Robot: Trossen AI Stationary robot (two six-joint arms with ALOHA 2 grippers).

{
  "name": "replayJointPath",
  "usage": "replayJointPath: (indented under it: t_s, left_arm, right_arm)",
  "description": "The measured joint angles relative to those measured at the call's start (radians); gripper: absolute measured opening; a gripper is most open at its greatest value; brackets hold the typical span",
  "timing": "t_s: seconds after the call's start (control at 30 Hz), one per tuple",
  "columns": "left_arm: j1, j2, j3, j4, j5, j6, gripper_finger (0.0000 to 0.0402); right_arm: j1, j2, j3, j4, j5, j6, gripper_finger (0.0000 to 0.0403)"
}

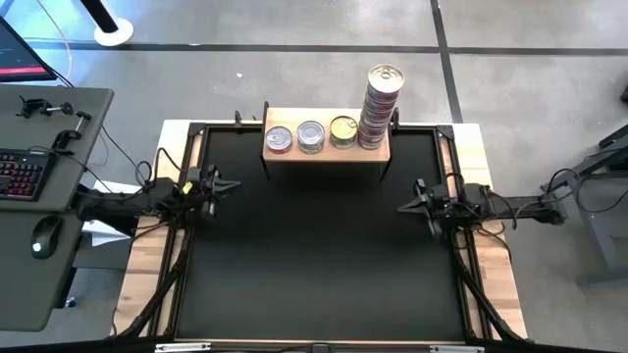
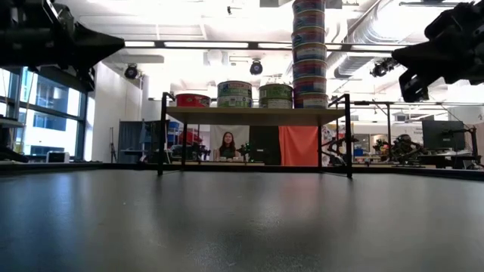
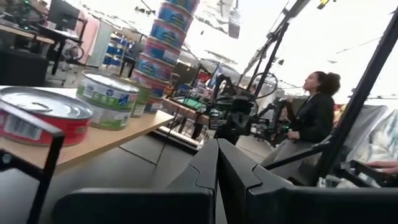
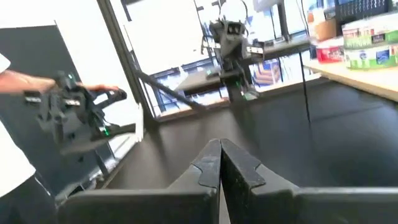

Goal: Stack canned seafood by type on shelf
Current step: Return to Home Position

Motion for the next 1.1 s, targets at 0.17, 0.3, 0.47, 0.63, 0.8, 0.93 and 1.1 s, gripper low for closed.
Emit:
replayJointPath:
  t_s: [0.17, 0.3, 0.47, 0.63, 0.8, 0.93, 1.1]
  left_arm:
    - [0.005, 0.000, 0.000, -0.008, -0.001, 0.000, 0.0001]
    - [0.004, 0.000, 0.000, -0.013, -0.001, 0.000, 0.0001]
    - [0.000, 0.000, 0.000, -0.017, -0.001, 0.000, 0.0001]
    - [0.004, 0.003, 0.000, -0.022, -0.002, 0.000, 0.0001]
    - [0.004, 0.004, 0.000, -0.028, -0.002, 0.000, 0.0001]
    - [0.004, 0.004, 0.000, -0.028, -0.002, 0.000, 0.0001]
    - [0.004, 0.004, 0.000, -0.028, -0.002, 0.000, 0.0001]
  right_arm:
    - [0.000, 0.000, 0.000, -0.004, 0.000, 0.000, 0.0000]
    - [0.001, 0.000, 0.000, -0.009, 0.000, 0.000, 0.0000]
    - [0.001, 0.002, 0.000, -0.010, 0.000, 0.000, 0.0000]
    - [0.001, 0.018, 0.000, -0.016, 0.001, 0.000, 0.0000]
    - [0.001, 0.018, 0.000, -0.018, 0.000, 0.000, 0.0000]
    - [0.001, 0.018, 0.000, -0.018, 0.001, 0.000, 0.0000]
    - [0.001, 0.018, -0.001, -0.019, 0.001, 0.000, 0.0000]
